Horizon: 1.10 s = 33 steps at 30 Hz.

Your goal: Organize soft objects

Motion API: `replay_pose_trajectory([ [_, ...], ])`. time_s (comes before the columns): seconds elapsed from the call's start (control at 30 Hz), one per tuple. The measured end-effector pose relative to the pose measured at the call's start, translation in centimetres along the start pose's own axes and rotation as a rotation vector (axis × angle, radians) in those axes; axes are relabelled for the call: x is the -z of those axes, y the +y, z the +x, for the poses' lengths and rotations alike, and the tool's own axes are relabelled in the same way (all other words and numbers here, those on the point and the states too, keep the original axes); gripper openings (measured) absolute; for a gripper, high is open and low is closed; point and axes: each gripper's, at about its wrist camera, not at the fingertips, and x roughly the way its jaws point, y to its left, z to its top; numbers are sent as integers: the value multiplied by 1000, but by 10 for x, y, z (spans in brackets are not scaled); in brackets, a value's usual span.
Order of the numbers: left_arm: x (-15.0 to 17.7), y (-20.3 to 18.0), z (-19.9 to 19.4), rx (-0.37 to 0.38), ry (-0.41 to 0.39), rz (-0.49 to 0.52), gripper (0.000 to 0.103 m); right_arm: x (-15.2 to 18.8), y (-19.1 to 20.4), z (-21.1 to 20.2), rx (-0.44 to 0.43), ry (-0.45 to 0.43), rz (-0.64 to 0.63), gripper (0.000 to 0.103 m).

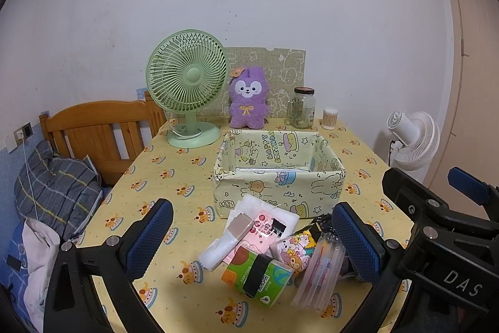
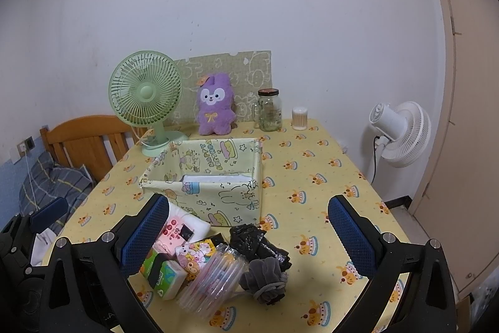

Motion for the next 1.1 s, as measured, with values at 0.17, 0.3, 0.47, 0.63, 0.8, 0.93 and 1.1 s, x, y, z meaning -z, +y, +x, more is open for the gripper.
replay_pose_trajectory([
  [0.17,-1,-1,-1,-4,-3,3,101,0,0,-1,-1,0,1,103],
  [0.3,-3,-1,-2,-4,-1,3,101,0,0,-3,-3,-1,-3,103],
  [0.47,-3,-2,-2,-4,-2,2,101,0,1,-2,-2,-2,-3,103],
  [0.63,-2,-2,-2,-6,-4,2,101,0,1,-2,0,3,4,103],
  [0.8,-1,-2,-2,-5,-5,0,101,0,2,-3,1,1,4,103],
  [0.93,0,-3,-1,-8,-1,-1,101,1,2,-3,1,-2,3,103],
  [1.1,1,-2,0,-16,-3,1,101,1,3,-2,0,-6,-2,102],
])
